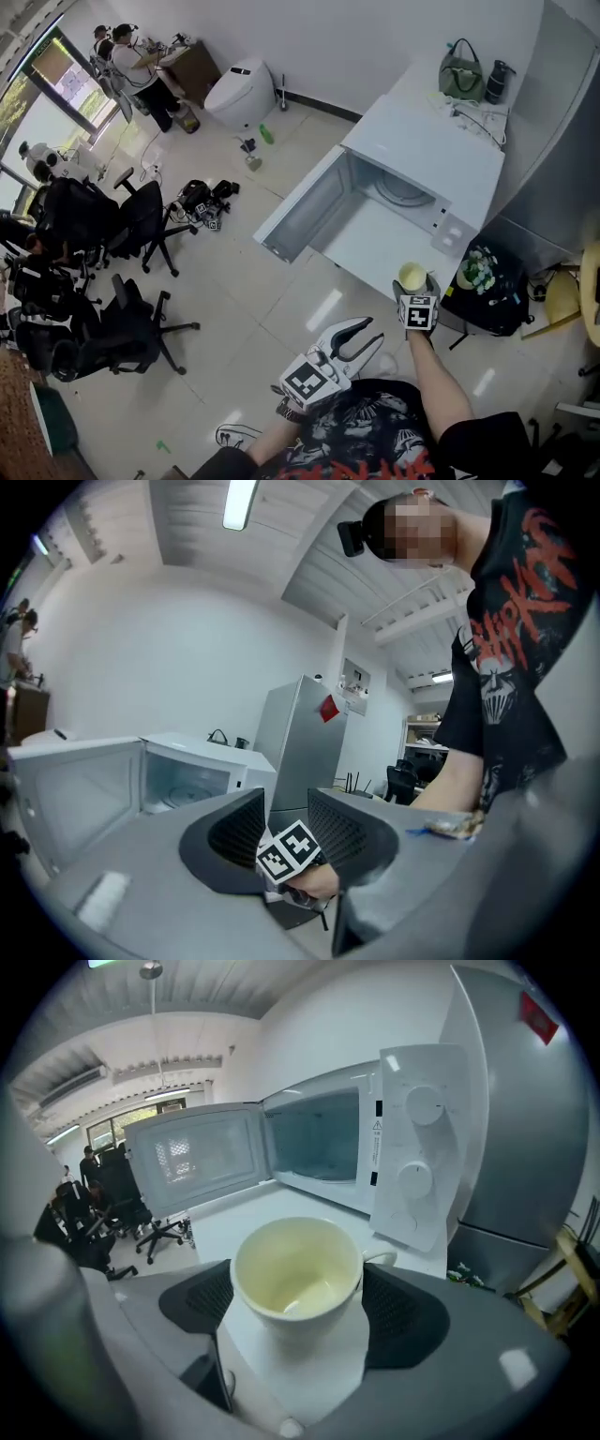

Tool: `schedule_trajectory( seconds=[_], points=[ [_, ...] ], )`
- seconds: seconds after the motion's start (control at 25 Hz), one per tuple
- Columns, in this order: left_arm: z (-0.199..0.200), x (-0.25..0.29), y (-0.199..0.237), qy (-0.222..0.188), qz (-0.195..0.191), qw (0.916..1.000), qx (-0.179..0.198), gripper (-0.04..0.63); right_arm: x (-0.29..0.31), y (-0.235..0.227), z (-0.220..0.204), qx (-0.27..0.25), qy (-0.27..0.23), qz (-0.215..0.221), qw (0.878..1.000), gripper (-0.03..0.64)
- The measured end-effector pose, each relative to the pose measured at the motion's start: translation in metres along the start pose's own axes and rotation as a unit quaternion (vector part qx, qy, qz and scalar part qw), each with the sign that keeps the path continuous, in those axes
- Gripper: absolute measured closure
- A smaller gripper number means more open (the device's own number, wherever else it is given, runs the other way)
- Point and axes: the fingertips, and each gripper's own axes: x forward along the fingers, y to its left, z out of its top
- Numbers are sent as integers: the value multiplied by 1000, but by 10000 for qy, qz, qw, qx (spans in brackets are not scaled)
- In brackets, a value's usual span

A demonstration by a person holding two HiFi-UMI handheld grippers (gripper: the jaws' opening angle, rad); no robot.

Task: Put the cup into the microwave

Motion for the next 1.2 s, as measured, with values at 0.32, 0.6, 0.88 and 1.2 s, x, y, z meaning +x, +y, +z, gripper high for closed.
schedule_trajectory(
  seconds=[0.32, 0.6, 0.88, 1.2],
  points=[
    [41, -54, 71, -82, -343, 9990, 261, 465, 11, 11, 22, 291, -7, -470, 9985, 195],
    [44, -92, 115, -355, -772, 9961, 221, 465, 5, 59, 47, 371, -368, -718, 9960, 195],
    [42, -102, 142, -530, -991, 9936, -63, 465, 11, 92, 123, -8, -800, -416, 9959, 195],
    [40, -67, 198, -198, -530, 9984, -80, 466, 118, 9, 210, 339, -1025, -721, 9915, 195]
  ],
)
